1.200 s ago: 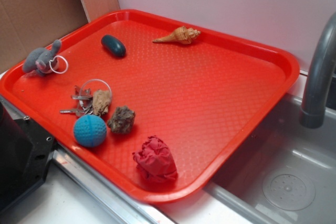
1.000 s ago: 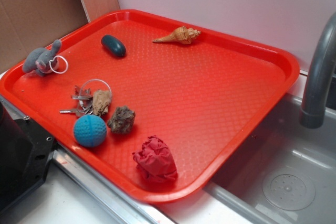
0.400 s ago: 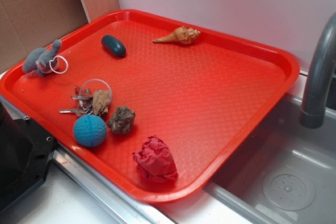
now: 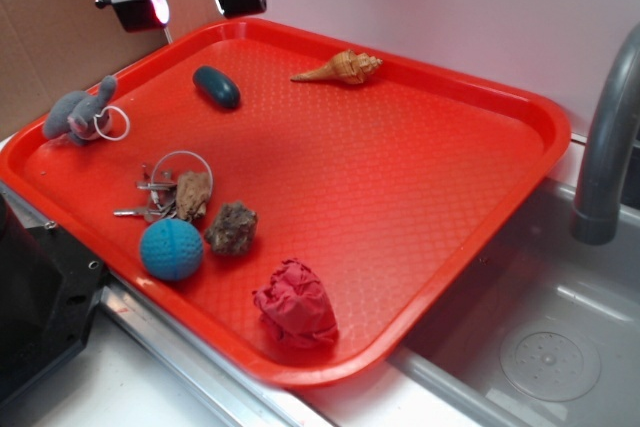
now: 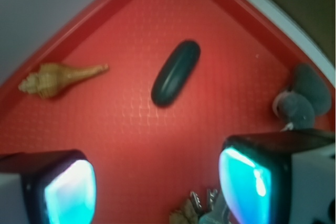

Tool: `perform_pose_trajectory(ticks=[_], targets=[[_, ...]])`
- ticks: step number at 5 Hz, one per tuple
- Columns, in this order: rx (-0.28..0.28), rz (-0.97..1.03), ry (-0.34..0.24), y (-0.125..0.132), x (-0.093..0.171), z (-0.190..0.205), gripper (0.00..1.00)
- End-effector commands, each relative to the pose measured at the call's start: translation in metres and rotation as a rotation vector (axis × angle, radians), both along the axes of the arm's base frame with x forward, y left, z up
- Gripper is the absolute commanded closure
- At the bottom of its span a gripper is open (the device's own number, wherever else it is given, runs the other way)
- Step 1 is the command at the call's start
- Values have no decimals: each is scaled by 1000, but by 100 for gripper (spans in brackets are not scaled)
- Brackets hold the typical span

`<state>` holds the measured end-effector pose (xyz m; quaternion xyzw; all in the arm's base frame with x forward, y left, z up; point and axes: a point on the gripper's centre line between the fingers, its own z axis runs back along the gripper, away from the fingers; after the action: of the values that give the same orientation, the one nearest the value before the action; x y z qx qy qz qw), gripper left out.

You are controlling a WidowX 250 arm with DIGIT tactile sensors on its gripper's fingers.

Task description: Grab the plastic pickle.

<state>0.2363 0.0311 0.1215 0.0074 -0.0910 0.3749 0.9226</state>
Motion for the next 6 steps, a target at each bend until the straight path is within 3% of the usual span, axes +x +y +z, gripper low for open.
perform_pose_trajectory(ticks=[1,2,3,4,5,6], targets=[[14,12,-52,11,3,15,0],[16,195,-45,49,34,-15,0],[27,309,12,69,57,-44,0],[60,304,46,71,66,-70,0],[67,317,89,82,53,-79,0],[38,292,117,83,43,-70,0]])
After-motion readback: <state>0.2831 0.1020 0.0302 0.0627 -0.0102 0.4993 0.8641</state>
